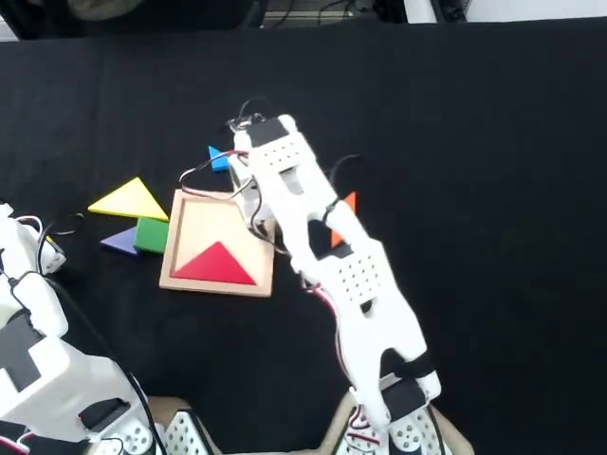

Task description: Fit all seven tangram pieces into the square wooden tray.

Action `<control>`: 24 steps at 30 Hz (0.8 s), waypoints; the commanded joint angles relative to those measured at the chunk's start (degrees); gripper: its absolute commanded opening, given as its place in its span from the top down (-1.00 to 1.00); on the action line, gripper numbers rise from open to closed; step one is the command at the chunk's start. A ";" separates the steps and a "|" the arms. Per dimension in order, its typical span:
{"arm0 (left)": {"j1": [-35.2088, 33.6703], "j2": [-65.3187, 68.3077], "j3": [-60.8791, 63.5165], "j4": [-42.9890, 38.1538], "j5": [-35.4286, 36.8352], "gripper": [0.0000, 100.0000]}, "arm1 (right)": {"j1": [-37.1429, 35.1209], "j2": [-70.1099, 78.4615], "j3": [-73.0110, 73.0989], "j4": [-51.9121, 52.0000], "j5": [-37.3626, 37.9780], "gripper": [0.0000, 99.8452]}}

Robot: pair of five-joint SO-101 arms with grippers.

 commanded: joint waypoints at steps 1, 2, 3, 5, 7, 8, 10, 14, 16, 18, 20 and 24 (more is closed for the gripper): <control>1.89 -1.14 0.40 -0.79 0.44 0.75 | 4.92 -1.71 -1.63 1.41 4.75 0.98; 1.89 -1.14 0.40 -0.79 0.44 0.75 | 5.36 -2.07 -1.54 1.49 6.24 0.97; 1.89 -1.14 0.40 -0.79 0.44 0.75 | 5.89 -2.33 -1.54 1.49 7.21 0.97; 1.89 -1.14 0.40 -0.79 0.44 0.75 | 6.68 -2.68 -1.27 1.49 8.70 0.97; 1.89 -1.14 0.40 -0.79 0.44 0.75 | 7.65 -2.77 -1.19 1.67 9.93 0.97; 1.89 -1.14 0.40 -0.79 0.44 0.75 | 8.09 -2.77 -1.19 1.67 10.81 0.97; 1.89 -1.14 0.40 -0.79 0.44 0.75 | 8.88 -2.77 -1.10 1.67 11.96 0.97; 1.89 -1.14 0.40 -0.79 0.44 0.75 | 8.70 -2.51 -1.10 1.67 11.69 0.97; 1.89 -1.14 0.40 -0.79 0.44 0.75 | 8.70 -2.68 -1.19 1.58 11.60 0.97; 1.89 -1.14 0.40 -0.79 0.44 0.75 | 8.97 -2.77 -1.36 1.58 11.60 0.97; 1.89 -1.14 0.40 -0.79 0.44 0.75 | 8.97 -2.59 -1.10 1.67 11.52 0.97; 1.89 -1.14 0.40 -0.79 0.44 0.75 | 10.02 -2.68 0.31 1.67 8.97 0.98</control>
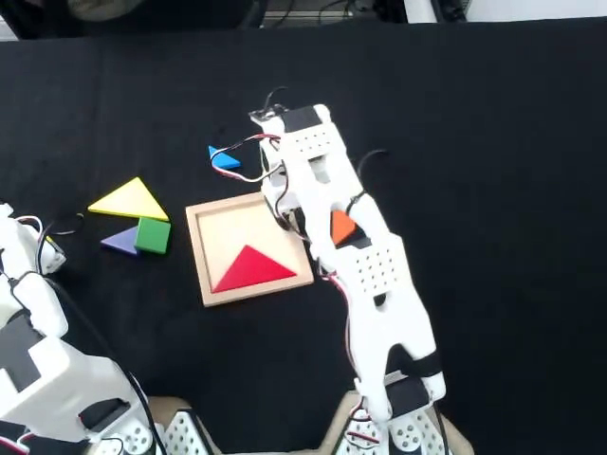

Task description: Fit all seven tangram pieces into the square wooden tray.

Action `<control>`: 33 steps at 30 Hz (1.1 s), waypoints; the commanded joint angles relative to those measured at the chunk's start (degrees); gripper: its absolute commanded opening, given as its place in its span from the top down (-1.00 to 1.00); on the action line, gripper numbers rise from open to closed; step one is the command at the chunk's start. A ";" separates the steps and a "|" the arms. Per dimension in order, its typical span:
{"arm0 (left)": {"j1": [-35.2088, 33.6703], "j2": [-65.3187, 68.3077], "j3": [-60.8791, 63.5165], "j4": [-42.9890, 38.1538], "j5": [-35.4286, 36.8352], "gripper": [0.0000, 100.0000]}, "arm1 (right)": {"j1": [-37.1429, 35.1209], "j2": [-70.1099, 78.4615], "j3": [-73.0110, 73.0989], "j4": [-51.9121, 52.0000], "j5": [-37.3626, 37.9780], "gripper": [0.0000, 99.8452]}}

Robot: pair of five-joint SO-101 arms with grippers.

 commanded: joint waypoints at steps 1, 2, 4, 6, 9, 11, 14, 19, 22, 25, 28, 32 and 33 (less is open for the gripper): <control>1.89 -1.14 0.40 -0.79 0.53 0.75 | 4.04 -2.24 0.84 1.67 -2.11 0.98; 1.89 -1.14 0.40 -0.79 0.53 0.75 | 4.48 -2.24 1.54 1.67 -2.29 0.98; 1.89 -1.14 0.40 -0.79 0.53 0.75 | 5.19 -2.42 3.65 1.67 -2.46 0.98; 1.89 -1.14 0.40 -0.79 0.53 0.75 | 5.19 -2.42 5.58 1.67 -4.57 0.98; 1.89 -1.14 0.40 -0.79 0.53 0.75 | 4.84 -2.42 7.25 1.58 -12.84 0.98; 1.89 -1.14 0.40 -0.79 0.53 0.75 | 4.04 -2.42 7.08 1.58 -17.49 0.98; 1.89 -1.14 0.40 -0.79 0.53 0.75 | 2.37 -2.42 5.85 1.49 -19.87 0.98; 1.89 -1.14 0.40 -0.79 0.53 0.75 | 2.64 -2.42 2.24 1.41 -24.09 0.98; 1.89 -1.14 0.40 -0.79 0.53 0.75 | 4.40 -2.42 0.57 1.41 -28.92 0.98; 1.89 -1.14 0.40 -0.79 0.53 0.75 | 4.84 -2.42 -0.13 1.49 -31.65 0.98; 1.89 -1.14 0.40 -0.79 0.53 0.75 | 4.48 -2.33 -0.13 1.32 -32.18 0.98; 1.89 -1.14 0.40 -0.79 0.53 0.75 | 4.57 -2.42 0.04 1.41 -33.49 0.98; 1.89 -1.14 0.40 -0.79 0.53 0.75 | 4.66 -2.33 0.13 1.41 -33.67 0.98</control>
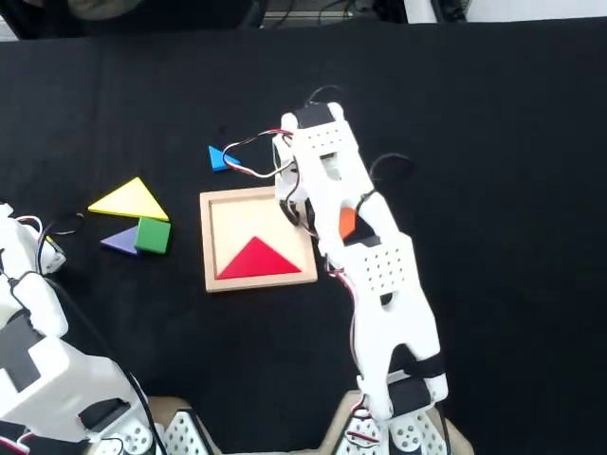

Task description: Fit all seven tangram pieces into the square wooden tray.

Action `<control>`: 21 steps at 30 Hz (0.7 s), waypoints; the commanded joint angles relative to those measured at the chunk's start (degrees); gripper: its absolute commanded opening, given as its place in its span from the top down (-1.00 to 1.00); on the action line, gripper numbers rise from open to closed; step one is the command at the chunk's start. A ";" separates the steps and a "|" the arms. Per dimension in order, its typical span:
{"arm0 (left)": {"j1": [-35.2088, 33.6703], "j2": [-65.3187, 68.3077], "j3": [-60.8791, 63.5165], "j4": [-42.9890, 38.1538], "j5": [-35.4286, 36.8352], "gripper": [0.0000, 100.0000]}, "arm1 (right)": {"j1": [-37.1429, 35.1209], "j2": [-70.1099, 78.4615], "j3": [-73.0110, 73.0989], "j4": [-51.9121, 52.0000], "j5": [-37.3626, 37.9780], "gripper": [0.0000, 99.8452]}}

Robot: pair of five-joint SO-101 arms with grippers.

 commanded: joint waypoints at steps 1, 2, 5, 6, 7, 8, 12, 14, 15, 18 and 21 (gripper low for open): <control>1.71 -1.14 0.40 -0.79 0.53 0.75 | 2.02 -1.27 -1.89 1.49 -1.58 0.98; 1.71 -1.14 0.40 -0.79 0.53 0.75 | 2.02 -1.27 -1.89 1.49 -1.58 0.98; 1.71 -1.14 0.40 -0.79 0.53 0.75 | 2.20 -1.45 -2.15 1.67 -1.32 0.98; 1.71 -1.14 0.40 -0.79 0.53 0.75 | 2.20 -1.89 -2.15 1.67 -0.53 0.97; 1.71 -1.14 0.40 -0.79 0.53 0.75 | 1.93 -2.59 -2.15 1.67 1.14 0.95; 1.71 -1.14 0.40 -0.79 0.53 0.75 | 1.49 -3.56 -1.98 1.67 2.81 0.90; 1.98 -1.14 0.40 -0.79 0.53 0.75 | 0.26 -8.84 0.13 1.85 4.04 0.63; 3.21 -1.14 0.40 -0.53 0.53 0.75 | 0.09 -11.82 1.98 1.76 3.60 0.47; 3.65 -1.14 0.40 -0.44 0.53 0.75 | 0.09 -13.05 2.77 1.76 3.69 0.40; 3.74 -1.14 0.40 -0.44 0.53 0.75 | 0.09 -16.31 5.76 1.76 3.87 0.34; 3.74 -1.14 0.40 -0.35 0.53 0.75 | 0.09 -18.59 7.78 1.76 6.42 0.34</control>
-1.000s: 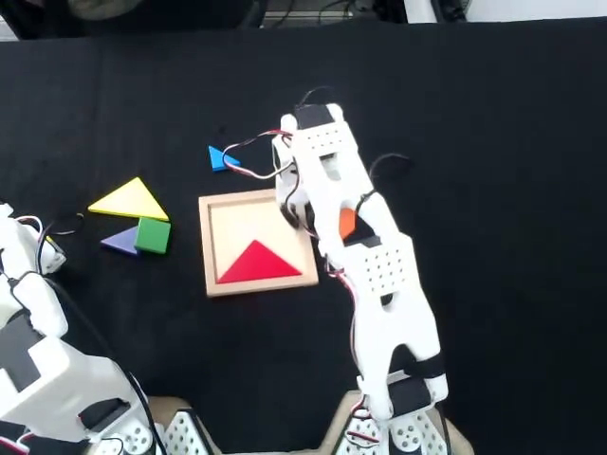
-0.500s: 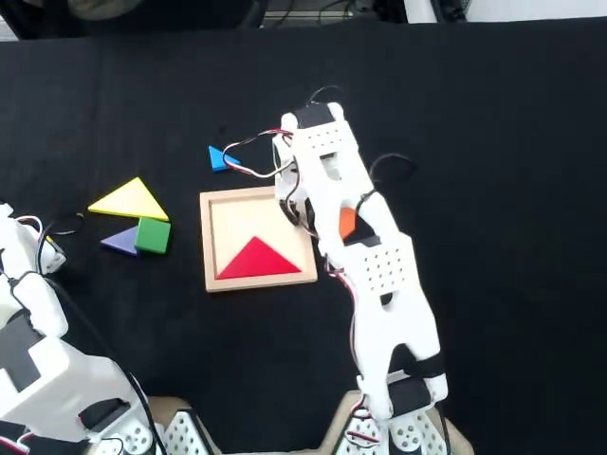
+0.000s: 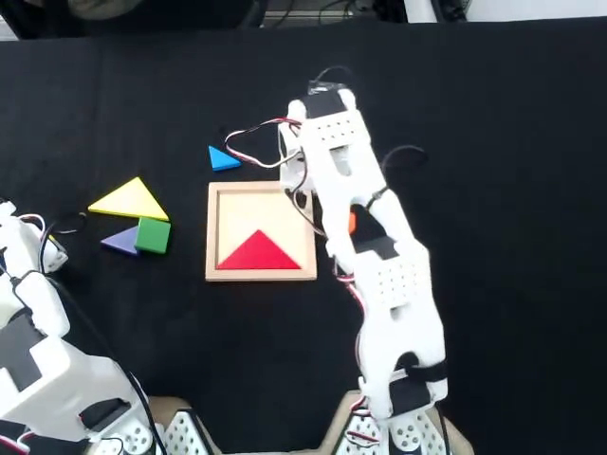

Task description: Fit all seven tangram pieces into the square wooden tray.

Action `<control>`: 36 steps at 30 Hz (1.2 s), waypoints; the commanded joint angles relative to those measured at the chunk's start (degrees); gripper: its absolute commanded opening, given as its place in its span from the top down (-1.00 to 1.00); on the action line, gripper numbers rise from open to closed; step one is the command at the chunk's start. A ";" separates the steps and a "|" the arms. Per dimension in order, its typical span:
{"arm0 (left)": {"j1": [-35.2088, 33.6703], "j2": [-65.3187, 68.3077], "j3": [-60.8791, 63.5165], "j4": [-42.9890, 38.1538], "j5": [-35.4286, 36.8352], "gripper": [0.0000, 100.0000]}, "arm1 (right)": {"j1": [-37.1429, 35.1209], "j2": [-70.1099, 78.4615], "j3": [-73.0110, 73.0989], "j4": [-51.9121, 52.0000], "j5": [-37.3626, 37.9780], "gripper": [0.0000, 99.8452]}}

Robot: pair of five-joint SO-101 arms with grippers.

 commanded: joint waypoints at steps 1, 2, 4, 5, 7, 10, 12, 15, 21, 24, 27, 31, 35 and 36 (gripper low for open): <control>2.51 -1.41 0.40 -0.35 0.53 0.74 | -0.09 -6.20 0.40 1.76 3.25 0.34; 2.86 -1.67 0.40 -0.35 0.53 0.74 | 0.09 -7.34 0.31 1.76 4.48 0.34; 4.18 -1.76 -0.40 -0.26 0.53 0.74 | 0.70 -10.77 0.48 1.76 8.18 0.35; 5.23 -1.85 -1.54 -0.18 0.53 0.74 | 1.05 -12.88 0.75 1.76 10.02 0.38; 7.69 -2.99 -5.41 3.25 0.53 0.69 | 1.41 -17.36 1.80 1.85 13.10 0.62; 13.05 -7.30 -13.85 16.09 -6.77 0.54 | 1.14 -23.52 4.79 1.76 18.37 0.96; 17.10 -10.81 -19.47 23.21 -11.60 0.49 | 1.23 -26.59 8.13 1.49 20.48 0.77; 21.05 -14.68 -27.56 28.48 -13.54 0.49 | 2.46 -27.91 13.32 1.41 23.74 0.74; 26.51 -12.31 -38.64 32.18 -23.21 0.42 | 6.33 -28.18 24.13 -1.32 27.16 0.96; 27.47 -6.51 -43.03 36.22 -30.59 0.37 | 7.03 -28.44 30.46 -3.43 30.24 0.97; 27.38 0.97 -49.54 38.59 -31.74 0.38 | 8.09 -28.44 34.95 -6.24 31.56 0.98; 26.95 13.36 -60.09 42.37 -29.36 0.38 | 11.16 -30.64 38.46 -11.16 29.10 0.98; 25.89 25.49 -71.43 42.99 -29.01 0.38 | 13.54 -36.18 43.38 -14.95 22.95 0.98; 25.63 28.48 -74.42 42.73 -29.10 0.38 | 13.80 -37.85 45.32 -16.35 22.33 0.98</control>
